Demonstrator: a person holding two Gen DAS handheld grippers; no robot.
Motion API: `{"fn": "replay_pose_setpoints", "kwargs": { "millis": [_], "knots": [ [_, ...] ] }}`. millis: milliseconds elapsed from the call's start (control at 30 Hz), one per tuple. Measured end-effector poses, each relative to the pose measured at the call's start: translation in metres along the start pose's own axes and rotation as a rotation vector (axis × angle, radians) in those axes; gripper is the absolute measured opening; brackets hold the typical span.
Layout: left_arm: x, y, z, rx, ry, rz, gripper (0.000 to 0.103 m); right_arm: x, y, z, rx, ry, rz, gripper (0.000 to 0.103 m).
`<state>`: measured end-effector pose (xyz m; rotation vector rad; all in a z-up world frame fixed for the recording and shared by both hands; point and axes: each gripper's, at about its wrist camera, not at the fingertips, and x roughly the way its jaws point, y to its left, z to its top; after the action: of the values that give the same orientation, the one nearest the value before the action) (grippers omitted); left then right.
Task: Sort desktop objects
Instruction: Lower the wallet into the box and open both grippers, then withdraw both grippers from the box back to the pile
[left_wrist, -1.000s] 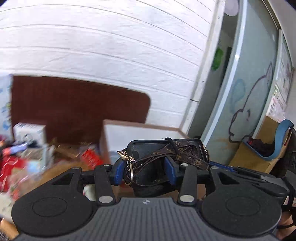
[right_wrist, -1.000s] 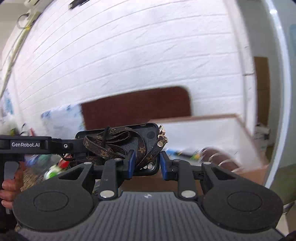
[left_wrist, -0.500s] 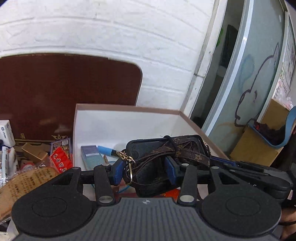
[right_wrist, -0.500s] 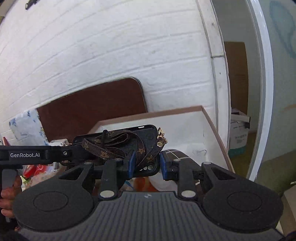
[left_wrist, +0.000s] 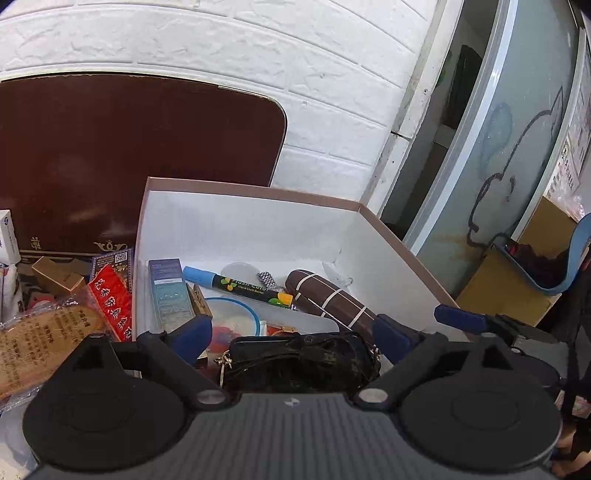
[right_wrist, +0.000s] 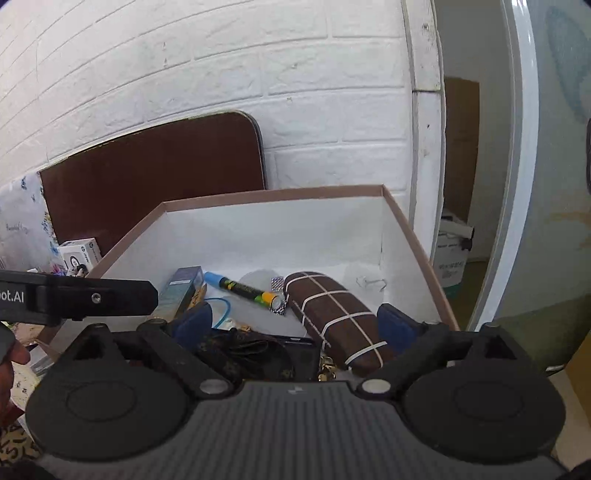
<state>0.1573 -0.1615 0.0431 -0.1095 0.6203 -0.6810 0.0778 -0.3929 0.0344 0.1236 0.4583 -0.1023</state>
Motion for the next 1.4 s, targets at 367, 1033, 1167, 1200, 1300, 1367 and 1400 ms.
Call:
{"fn": "replay_pose_setpoints", "kwargs": {
  "millis": [367,1033,1167,1200,1300,1367,1400],
  "knots": [
    [-0.021,-0.019,-0.01,0.053,-0.022,0.044,0.097,-0.023,0.02,-0.006,-0.038,-0.017,-0.02,0.098],
    [-0.072,-0.039,-0.044,0.072,-0.022,0.181,0.096,-0.07,0.056,-0.03,-0.073,-0.019,-0.014,0.098],
    [-0.081,-0.034,-0.058,0.029,-0.02,0.198,0.096,-0.076,0.065,-0.039,-0.075,-0.005,-0.01,0.098],
    [-0.084,-0.033,-0.063,0.018,-0.019,0.205,0.096,-0.077,0.068,-0.043,-0.076,0.0,-0.01,0.098],
    [-0.092,-0.027,-0.077,-0.015,-0.015,0.229,0.096,-0.078,0.079,-0.055,-0.083,0.018,-0.001,0.098],
    [-0.098,-0.019,-0.086,-0.048,-0.012,0.238,0.096,-0.079,0.087,-0.063,-0.09,0.03,0.018,0.098],
    [-0.101,-0.014,-0.092,-0.07,-0.01,0.241,0.096,-0.079,0.091,-0.066,-0.094,0.037,0.029,0.098]
  ]
}}
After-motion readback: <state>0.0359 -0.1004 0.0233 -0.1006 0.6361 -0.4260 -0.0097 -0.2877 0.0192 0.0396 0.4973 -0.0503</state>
